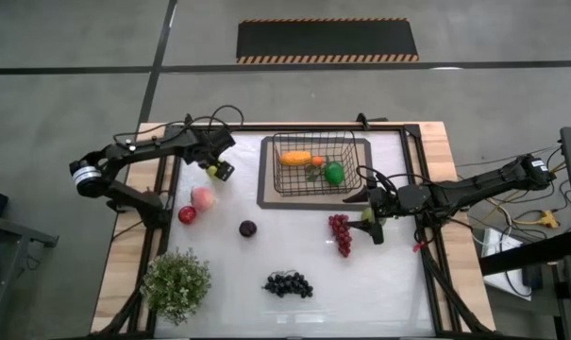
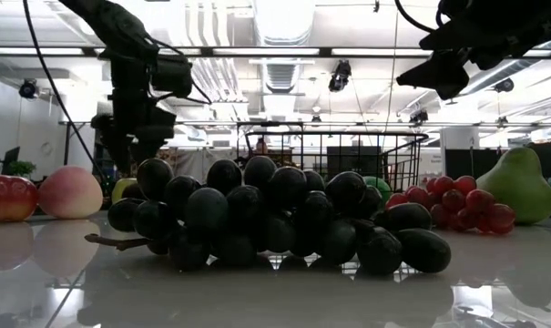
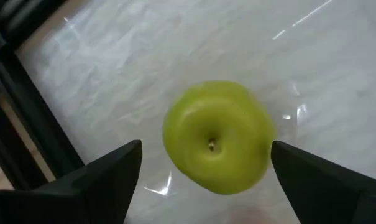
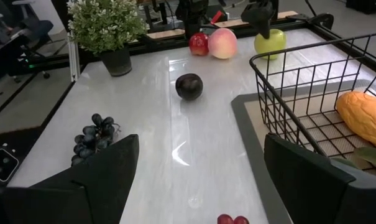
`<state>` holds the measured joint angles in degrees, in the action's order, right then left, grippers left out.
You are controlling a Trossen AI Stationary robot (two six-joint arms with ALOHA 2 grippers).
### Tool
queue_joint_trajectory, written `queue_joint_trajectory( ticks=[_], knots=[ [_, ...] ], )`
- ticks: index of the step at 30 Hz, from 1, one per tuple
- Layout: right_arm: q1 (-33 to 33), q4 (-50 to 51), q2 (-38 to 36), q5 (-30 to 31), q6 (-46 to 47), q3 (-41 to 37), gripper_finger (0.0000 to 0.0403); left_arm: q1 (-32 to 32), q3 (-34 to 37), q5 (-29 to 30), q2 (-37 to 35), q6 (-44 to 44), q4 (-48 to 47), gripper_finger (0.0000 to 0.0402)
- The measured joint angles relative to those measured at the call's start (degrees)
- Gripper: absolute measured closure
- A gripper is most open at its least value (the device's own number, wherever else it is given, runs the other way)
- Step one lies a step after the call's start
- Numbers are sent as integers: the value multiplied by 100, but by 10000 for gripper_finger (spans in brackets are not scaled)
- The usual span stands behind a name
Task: Build produce basket
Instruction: Put the green apple into the black wire basket
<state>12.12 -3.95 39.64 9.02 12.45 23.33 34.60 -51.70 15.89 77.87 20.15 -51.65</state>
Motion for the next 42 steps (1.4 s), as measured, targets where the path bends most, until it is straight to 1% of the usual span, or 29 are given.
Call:
queue_joint_trajectory(
  ticks=[6,13,21,25,34,37,42],
  knots=[
    [0,0,0,0,0,0,76,103,286,-221,0,-103,366,63],
    [0,-1,0,0,10,0,76,108,448,-214,-1,-113,648,65],
    [0,-80,0,0,4,0,76,104,589,-197,-22,-148,799,102],
    [0,-84,0,0,2,0,76,104,555,-146,-11,-147,773,116],
    [0,-87,0,0,3,0,76,54,447,-51,-39,-145,734,120],
    [0,-88,0,0,4,0,76,11,278,-42,-98,-147,626,120],
    [0,-92,0,0,4,0,76,-182,-203,-41,-98,-138,84,120]
  ],
)
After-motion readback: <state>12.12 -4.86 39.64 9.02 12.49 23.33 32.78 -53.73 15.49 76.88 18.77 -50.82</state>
